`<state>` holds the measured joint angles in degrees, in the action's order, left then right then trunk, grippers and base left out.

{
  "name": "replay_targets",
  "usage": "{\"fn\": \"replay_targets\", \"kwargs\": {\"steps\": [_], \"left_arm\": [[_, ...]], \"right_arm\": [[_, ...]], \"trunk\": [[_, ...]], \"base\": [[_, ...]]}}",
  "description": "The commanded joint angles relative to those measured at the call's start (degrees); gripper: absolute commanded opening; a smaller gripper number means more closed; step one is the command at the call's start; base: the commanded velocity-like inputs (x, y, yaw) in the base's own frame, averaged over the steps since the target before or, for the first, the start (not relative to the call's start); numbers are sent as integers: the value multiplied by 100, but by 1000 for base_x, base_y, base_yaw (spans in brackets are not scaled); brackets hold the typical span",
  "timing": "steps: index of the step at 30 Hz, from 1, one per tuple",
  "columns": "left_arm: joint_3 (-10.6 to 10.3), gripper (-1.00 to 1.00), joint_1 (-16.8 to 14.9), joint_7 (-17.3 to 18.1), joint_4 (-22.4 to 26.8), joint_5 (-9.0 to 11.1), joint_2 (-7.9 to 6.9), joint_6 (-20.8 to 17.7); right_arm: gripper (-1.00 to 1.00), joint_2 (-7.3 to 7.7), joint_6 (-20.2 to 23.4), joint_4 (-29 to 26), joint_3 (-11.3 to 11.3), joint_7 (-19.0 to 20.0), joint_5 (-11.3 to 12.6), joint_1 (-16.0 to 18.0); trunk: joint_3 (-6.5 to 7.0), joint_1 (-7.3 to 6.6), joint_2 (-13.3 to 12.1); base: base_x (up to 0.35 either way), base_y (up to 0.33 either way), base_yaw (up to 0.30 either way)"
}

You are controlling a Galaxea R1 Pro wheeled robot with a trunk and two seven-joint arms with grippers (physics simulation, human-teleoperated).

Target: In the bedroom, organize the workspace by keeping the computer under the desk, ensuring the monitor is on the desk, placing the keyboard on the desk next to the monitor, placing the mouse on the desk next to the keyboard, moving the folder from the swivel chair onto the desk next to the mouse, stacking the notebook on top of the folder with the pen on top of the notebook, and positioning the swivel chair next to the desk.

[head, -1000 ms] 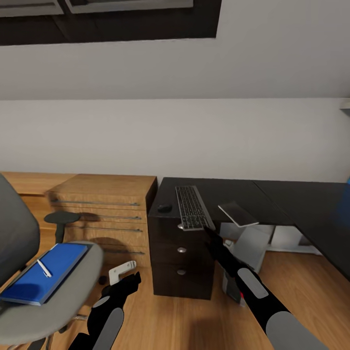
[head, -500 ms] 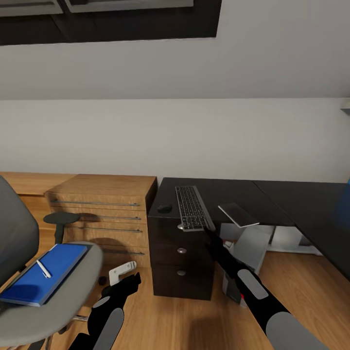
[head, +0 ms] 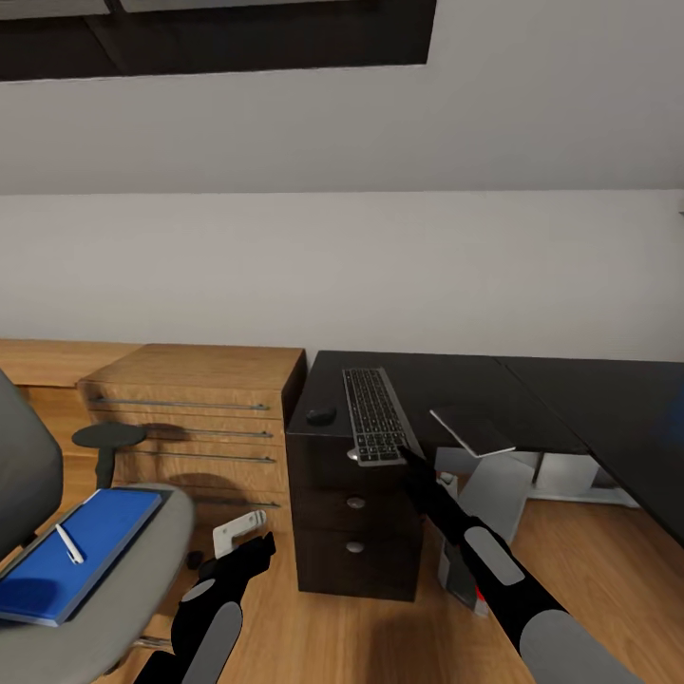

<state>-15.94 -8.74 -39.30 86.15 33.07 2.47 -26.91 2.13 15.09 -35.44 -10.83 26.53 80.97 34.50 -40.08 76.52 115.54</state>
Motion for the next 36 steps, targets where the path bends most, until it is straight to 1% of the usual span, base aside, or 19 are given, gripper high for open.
{"fn": "replay_targets", "kwargs": {"steps": [1, 11, 21, 28, 36], "left_arm": [[-6, 100, -5, -46, 7, 42, 0, -11], [-6, 100, -5, -48, 7, 43, 0, -14], [-6, 100, -5, -43, 7, 49, 0, -16], [-6, 100, -5, -43, 7, 50, 0, -17], [-6, 100, -5, -42, 7, 51, 0, -18]], "right_arm": [[100, 7, 12, 2, -28, 10, 59, 5], [100, 7, 12, 3, -30, 10, 59, 5], [100, 3, 12, 6, -33, 10, 59, 5], [100, 5, 12, 11, -33, 10, 59, 5], [100, 3, 12, 11, -33, 10, 59, 5]], "trunk": [[-6, 0, 3], [-6, 0, 3], [-6, 0, 3], [-6, 0, 3], [-6, 0, 3]], "base": [[55, 0, 0], [148, 0, 0], [7, 4, 0], [0, 190, 0], [0, 43, 0]]}}
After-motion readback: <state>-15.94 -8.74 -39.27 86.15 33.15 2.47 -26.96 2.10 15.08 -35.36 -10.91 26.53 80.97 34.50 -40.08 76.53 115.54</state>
